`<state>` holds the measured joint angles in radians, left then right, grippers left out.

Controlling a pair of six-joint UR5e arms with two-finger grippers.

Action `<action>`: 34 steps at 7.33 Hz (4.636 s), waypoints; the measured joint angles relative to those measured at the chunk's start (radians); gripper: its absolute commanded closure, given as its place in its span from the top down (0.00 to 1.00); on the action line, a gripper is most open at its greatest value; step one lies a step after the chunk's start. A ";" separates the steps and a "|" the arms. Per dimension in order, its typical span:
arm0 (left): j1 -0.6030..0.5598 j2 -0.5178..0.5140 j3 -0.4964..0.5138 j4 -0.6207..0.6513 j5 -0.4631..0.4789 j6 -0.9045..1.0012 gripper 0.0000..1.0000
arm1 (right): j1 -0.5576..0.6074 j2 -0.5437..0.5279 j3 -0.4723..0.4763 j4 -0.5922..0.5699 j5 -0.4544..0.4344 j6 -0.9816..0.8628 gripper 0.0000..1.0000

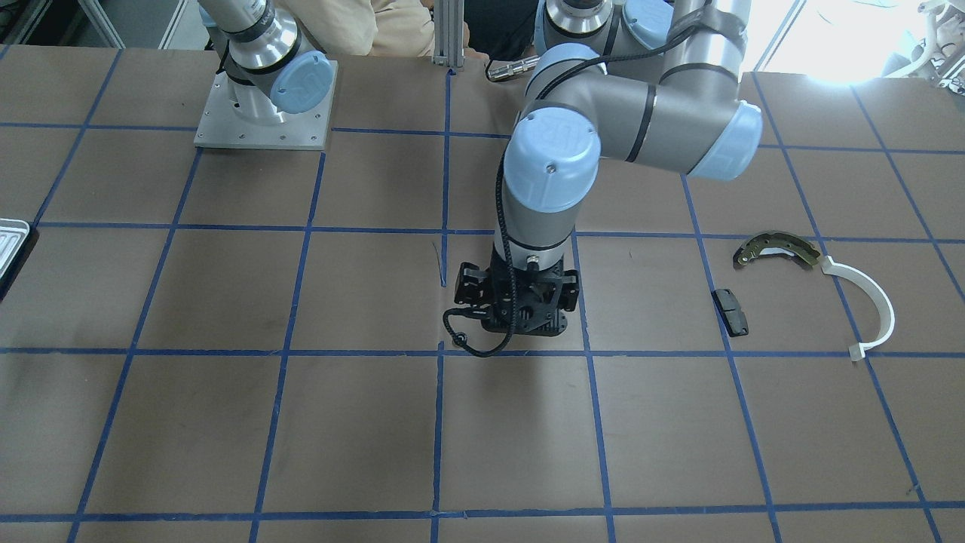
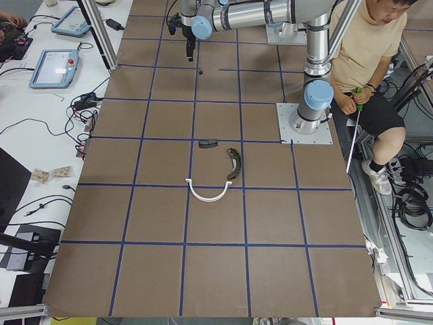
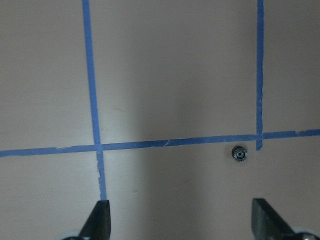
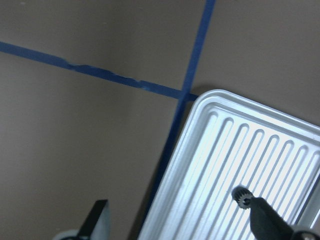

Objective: Place bearing gear from tray to pile

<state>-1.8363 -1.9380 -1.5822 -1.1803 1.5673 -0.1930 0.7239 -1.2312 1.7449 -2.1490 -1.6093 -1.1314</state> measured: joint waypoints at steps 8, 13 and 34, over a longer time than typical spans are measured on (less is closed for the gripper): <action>-0.117 -0.191 -0.108 0.262 0.006 -0.134 0.58 | -0.147 0.211 -0.041 -0.149 0.057 -0.256 0.00; -0.115 -0.189 -0.109 0.289 0.016 -0.123 0.00 | -0.106 0.077 -0.059 0.004 0.047 -0.163 0.00; 0.739 0.080 -0.334 0.338 -0.014 0.899 1.00 | 0.974 -0.049 -0.028 0.054 0.163 1.429 1.00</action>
<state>-1.0975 -1.8580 -1.9164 -0.8424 1.5530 0.7057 1.6983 -1.2799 1.7169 -2.0953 -1.4467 0.2971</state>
